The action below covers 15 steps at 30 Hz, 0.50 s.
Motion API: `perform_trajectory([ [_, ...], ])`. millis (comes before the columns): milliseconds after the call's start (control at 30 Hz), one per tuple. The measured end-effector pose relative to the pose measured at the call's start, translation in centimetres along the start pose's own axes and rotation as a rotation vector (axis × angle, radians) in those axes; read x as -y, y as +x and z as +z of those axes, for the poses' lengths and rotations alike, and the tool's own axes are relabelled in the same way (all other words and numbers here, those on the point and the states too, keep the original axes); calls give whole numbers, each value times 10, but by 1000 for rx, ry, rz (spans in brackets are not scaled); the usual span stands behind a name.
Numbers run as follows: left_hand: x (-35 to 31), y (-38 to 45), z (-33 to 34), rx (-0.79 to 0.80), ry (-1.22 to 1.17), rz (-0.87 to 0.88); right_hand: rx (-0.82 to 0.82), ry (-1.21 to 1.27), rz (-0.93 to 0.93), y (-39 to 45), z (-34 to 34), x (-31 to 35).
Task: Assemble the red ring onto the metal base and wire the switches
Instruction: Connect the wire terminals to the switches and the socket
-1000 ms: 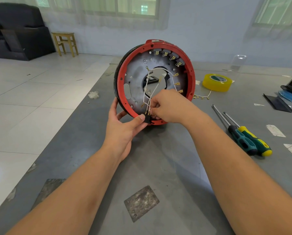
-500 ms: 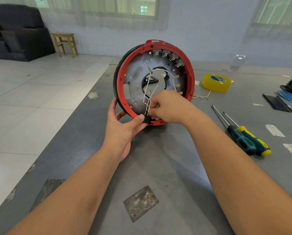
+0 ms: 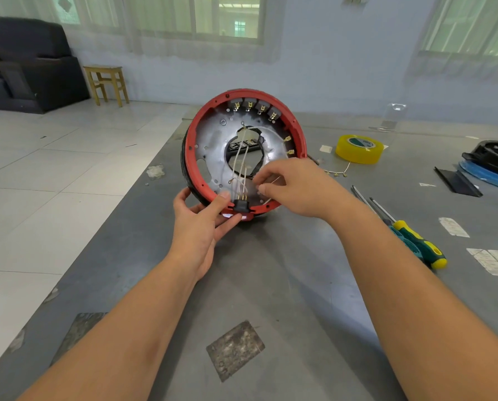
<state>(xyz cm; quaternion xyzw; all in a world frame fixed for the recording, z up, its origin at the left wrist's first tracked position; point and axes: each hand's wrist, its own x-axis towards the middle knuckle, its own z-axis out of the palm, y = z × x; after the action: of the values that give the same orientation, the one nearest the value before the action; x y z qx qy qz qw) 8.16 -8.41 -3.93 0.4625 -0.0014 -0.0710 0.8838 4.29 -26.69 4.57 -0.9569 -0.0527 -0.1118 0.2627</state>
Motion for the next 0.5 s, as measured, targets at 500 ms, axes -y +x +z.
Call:
perform_trajectory([
  [500,-8,11,-10,-59,113,-51,-716,342,195,-16,32,-66],
])
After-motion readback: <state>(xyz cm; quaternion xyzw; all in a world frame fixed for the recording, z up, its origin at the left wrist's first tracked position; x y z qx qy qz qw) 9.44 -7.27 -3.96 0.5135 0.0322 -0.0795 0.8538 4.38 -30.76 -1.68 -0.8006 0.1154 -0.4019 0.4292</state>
